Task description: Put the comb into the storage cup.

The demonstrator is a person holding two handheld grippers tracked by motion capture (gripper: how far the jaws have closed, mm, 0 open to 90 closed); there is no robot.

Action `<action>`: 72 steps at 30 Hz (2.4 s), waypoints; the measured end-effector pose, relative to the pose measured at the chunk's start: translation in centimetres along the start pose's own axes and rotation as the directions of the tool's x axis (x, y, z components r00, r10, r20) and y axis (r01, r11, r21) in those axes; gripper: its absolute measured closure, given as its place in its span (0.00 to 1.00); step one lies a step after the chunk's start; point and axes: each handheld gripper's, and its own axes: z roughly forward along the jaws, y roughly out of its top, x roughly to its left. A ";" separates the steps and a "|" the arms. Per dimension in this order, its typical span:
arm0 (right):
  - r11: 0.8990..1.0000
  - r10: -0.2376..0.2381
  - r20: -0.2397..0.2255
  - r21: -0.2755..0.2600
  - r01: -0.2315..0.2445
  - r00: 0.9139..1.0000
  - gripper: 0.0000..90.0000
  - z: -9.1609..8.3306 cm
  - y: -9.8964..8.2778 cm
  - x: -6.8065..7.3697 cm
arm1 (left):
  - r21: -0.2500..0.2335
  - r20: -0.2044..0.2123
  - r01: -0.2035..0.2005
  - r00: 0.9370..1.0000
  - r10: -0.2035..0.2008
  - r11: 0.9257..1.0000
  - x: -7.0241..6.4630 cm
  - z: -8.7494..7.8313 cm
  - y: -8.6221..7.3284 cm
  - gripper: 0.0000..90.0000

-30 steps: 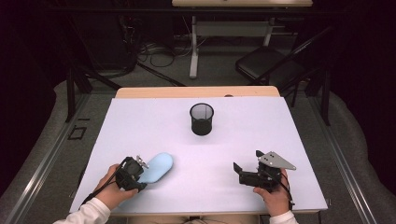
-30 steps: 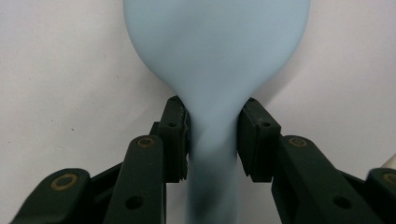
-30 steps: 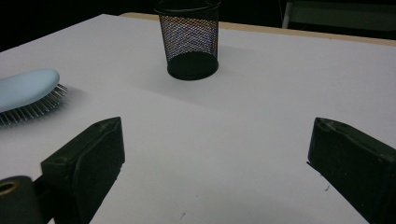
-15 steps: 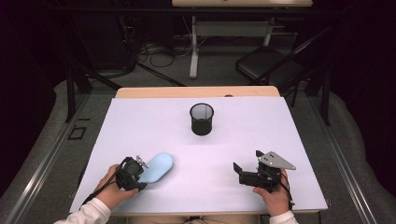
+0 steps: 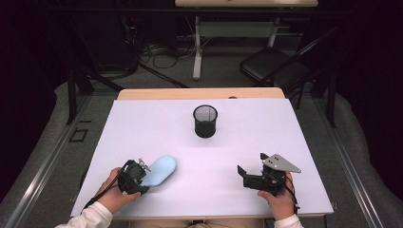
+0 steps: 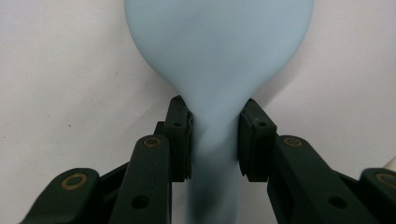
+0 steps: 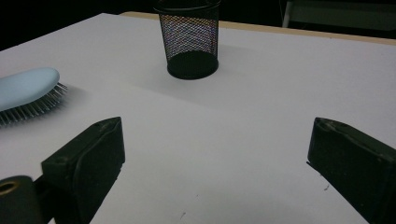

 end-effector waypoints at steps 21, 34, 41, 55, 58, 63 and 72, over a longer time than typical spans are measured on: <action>1.000 0.002 0.000 0.001 -0.002 1.000 0.04 0.0 0.0 0.0 | -0.037 0.017 0.014 1.000 -0.014 0.999 0.2 0.0 -0.4 0.77; 1.000 0.001 0.000 0.000 -0.001 1.000 0.04 0.0 0.0 0.0 | -0.071 0.025 0.033 0.999 -0.031 0.997 0.6 -0.4 -0.6 0.78; 1.000 0.001 0.000 0.000 -0.001 1.000 0.04 0.0 0.0 0.0 | -0.093 0.026 0.034 0.999 -0.031 0.995 0.8 -1.0 -0.4 0.78; 1.000 0.001 0.004 0.002 -0.001 1.000 0.04 0.0 0.0 0.0 | -0.145 0.009 0.049 0.999 -0.048 0.988 1.3 -2.2 -0.2 0.78; 1.000 0.001 0.004 0.002 -0.001 1.000 0.04 0.0 0.0 0.0 | -0.160 0.004 0.049 0.999 -0.049 0.986 1.5 -2.6 0.0 0.78; 1.000 0.000 0.005 0.001 0.000 1.000 0.04 0.0 0.0 -0.1 | -0.184 -0.003 0.048 0.999 -0.049 0.982 1.7 -3.4 0.3 0.78; 1.000 0.004 0.005 0.000 -0.004 1.000 0.04 0.0 0.0 -0.1 | -0.252 -0.017 0.052 0.998 -0.058 0.966 2.0 -5.0 1.1 0.78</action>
